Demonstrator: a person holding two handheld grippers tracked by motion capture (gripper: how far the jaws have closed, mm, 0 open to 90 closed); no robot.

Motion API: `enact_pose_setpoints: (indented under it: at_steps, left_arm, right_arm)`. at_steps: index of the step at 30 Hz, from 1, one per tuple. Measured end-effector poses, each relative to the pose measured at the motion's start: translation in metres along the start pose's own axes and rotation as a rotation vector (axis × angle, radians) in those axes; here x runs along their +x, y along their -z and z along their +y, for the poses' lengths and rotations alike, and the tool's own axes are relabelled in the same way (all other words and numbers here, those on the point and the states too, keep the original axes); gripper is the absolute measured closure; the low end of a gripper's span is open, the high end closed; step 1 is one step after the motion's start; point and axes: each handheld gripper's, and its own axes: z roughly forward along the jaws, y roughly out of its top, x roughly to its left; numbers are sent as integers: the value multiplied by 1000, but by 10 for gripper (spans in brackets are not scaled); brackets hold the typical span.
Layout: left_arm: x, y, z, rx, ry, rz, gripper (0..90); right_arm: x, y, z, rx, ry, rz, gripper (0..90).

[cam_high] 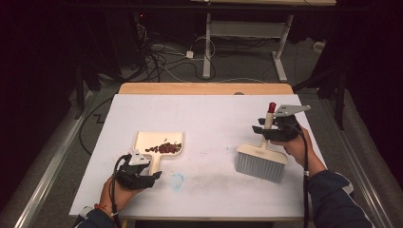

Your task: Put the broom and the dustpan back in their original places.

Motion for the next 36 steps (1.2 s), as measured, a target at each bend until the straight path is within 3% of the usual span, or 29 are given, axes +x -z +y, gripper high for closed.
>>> enact_pose_setpoints:
  at_steps: [1, 4, 6, 8, 10, 14, 17, 19, 20, 26, 30, 36]
  left_arm:
    - [1, 4, -1, -27, -11, -2, 383]
    - [2, 12, -4, -77, -31, 19, 381]
    - [2, 13, -4, -82, -34, 35, 278]
    - [-1, 13, -5, -95, -44, 31, 267]
    - [-5, 12, -5, -97, -70, 38, 216]
    - [-12, 11, -4, -113, -121, 36, 212]
    - [-14, 8, -4, -105, -133, 37, 197]
    - [-15, 7, -4, -106, -139, 39, 187]
    - [-15, 7, -4, -109, -140, 37, 187]
    - [-14, 8, -5, -119, -146, 38, 191]
    - [-14, 7, -6, -123, -147, 34, 187]
    - [-14, 6, -7, -121, -157, 43, 186]
  right_arm:
    - [-1, -6, 0, 11, 2, -40, 547]
    - [-4, -22, 4, 24, 2, -89, 548]
    - [-5, -33, 7, 39, -24, -112, 535]
    - [-5, -43, 11, 46, -32, -164, 489]
    - [-3, -50, 15, 48, -45, -182, 460]
    - [1, -59, 20, 55, -32, -240, 422]
    - [0, -63, 21, 42, -14, -298, 403]
    - [-1, -62, 21, 12, -45, -306, 411]
    - [-1, -61, 22, -2, -46, -283, 435]
    - [5, -60, 23, -3, -61, -252, 369]
    - [7, -56, 23, -41, -89, -232, 334]
    - [17, -44, 24, -75, -56, -228, 291]
